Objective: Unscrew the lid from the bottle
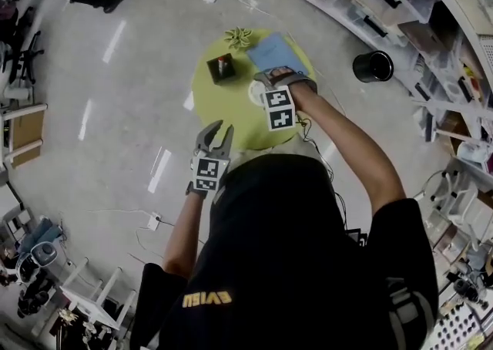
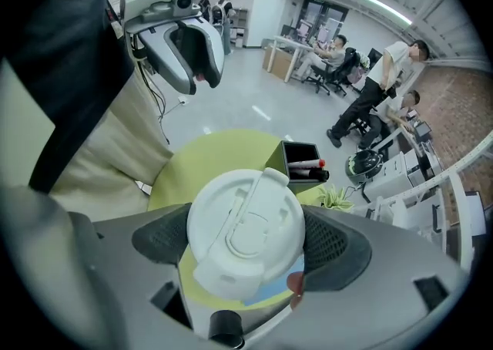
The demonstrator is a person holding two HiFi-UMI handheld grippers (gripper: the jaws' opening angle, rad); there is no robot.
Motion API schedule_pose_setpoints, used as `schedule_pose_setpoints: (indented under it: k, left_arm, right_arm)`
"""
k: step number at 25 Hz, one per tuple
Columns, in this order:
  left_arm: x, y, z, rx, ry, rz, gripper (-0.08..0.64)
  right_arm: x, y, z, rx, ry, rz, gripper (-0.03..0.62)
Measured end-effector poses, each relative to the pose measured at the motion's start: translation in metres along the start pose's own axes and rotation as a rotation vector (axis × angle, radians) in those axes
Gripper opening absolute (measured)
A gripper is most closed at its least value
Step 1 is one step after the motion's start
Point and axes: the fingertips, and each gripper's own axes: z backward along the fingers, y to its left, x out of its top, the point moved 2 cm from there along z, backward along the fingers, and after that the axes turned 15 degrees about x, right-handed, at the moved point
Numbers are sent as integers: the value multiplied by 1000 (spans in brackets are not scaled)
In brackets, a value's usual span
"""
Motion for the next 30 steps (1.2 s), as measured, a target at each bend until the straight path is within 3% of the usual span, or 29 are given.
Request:
schedule_pose_setpoints:
  k: [11,19,26,30]
  left_arm:
    - [8,2,-3,-4,-10,15,121]
    - [22,-3,-7,0,-55,-10,107]
    - [31,12,-10,22,-102,-15,20]
    - [42,16,-8,25,-133,6,18]
  right_arm:
    - [1,17,15,-67,-83,-79,436]
    - [-9,31,37,-125,-152,-194,436]
    - [-9,33,50,-182,-231,-293,436]
    - [-8,36,62,-213,-274,-350,436]
